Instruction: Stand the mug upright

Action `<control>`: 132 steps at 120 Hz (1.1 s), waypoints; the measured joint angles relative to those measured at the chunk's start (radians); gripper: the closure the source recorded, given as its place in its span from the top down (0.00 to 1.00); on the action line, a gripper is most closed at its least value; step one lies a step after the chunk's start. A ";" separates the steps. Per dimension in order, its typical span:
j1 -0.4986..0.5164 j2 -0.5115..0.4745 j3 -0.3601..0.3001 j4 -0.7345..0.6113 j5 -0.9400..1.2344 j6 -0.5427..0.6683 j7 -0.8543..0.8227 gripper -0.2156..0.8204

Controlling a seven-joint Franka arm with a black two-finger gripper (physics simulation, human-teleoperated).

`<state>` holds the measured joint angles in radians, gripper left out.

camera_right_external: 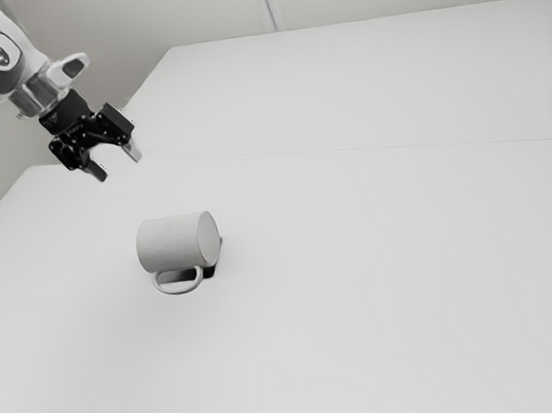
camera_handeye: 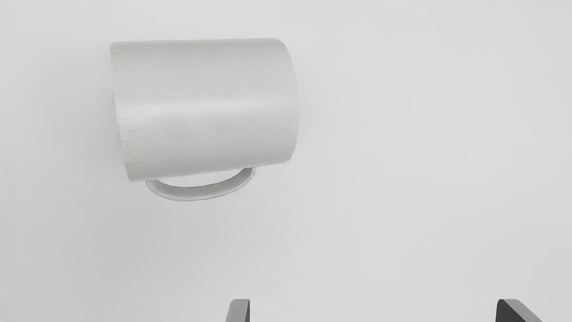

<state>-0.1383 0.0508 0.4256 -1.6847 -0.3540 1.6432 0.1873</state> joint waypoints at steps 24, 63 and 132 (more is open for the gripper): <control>0.172 0.035 0.007 -0.038 -0.065 0.057 0.167 0.79; 0.254 0.179 -0.002 -0.021 -0.205 0.072 0.455 0.79; 0.613 0.402 -0.306 0.037 -0.400 -0.047 0.731 0.79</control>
<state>0.4744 0.4523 0.1198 -1.6473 -0.7540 1.5960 0.9180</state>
